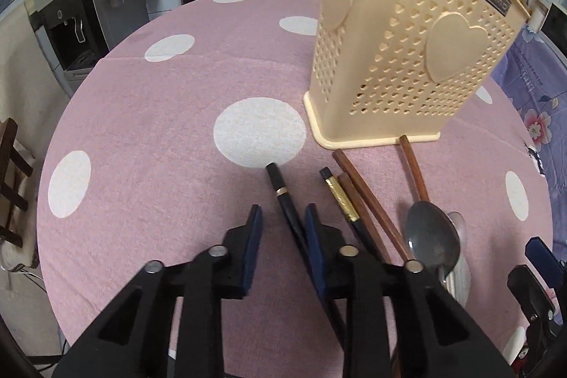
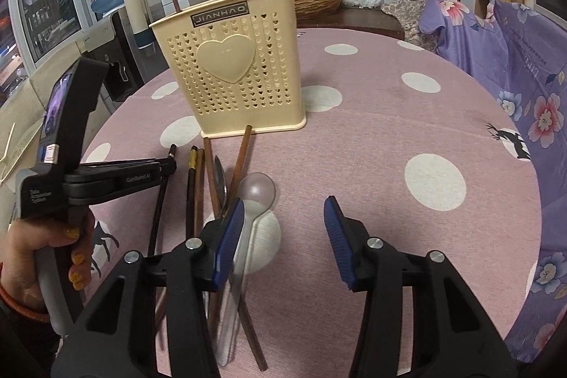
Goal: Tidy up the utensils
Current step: 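Close the left tool on a black gold-banded chopstick while the right tool grasps a brown chopstick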
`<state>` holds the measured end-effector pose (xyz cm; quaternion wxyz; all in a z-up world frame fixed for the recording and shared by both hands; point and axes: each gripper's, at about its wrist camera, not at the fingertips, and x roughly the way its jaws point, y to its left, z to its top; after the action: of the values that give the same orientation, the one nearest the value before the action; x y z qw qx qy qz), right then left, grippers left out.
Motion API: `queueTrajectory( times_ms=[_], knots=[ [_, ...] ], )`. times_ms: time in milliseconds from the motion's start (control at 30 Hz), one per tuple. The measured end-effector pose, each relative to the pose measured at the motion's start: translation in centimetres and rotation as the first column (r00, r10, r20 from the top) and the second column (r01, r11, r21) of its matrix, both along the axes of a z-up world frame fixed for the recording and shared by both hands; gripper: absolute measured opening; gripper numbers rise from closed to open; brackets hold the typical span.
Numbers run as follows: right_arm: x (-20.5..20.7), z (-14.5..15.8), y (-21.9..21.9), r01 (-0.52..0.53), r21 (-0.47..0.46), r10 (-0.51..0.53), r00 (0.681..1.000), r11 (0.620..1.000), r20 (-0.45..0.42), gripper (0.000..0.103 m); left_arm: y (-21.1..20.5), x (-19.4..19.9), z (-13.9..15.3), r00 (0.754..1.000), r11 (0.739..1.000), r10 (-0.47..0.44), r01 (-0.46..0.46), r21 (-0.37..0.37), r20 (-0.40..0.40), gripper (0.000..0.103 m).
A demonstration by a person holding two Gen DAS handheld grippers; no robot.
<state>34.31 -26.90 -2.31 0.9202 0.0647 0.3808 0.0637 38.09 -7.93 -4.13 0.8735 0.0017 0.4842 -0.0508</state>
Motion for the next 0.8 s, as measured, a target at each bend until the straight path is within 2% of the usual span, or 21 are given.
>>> queueTrajectory(
  times_ms=[133,233,467,600,733,800],
  knots=[
    [1.2,0.3,0.2,-0.02,0.003,0.02,1.0,1.0,-0.006,0.046,0.7,0.5,0.1,1.0,1.0,-0.012,0.012,0.006,-0.006,0.012],
    [3.6,0.4,-0.2,-0.008,0.073,0.012,0.999,0.997,-0.053,0.038,1.9,0.8,0.1,1.0,1.0,-0.001,0.001,-0.015,-0.021,0.011],
    [9.3,-0.7,1.4,0.008,0.148,0.012,0.991,0.989,-0.135,0.034,3.1,1.3,0.1,1.0,1.0,0.005,-0.005,-0.014,-0.022,0.011],
    [11.4,-1.8,2.6,0.015,0.138,0.007,0.988,0.99,-0.157,0.029,2.8,1.3,0.1,1.0,1.0,-0.002,0.002,-0.002,-0.008,0.011],
    [12.1,-2.3,3.8,0.0,0.089,0.014,0.988,0.996,-0.152,0.024,2.8,1.1,0.1,1.0,1.0,-0.007,0.007,-0.002,0.0,0.011],
    [12.4,-2.6,4.1,-0.002,0.094,0.017,0.987,0.996,-0.162,0.023,2.7,1.1,0.1,1.0,1.0,-0.009,0.009,-0.001,0.003,0.011]
  ],
)
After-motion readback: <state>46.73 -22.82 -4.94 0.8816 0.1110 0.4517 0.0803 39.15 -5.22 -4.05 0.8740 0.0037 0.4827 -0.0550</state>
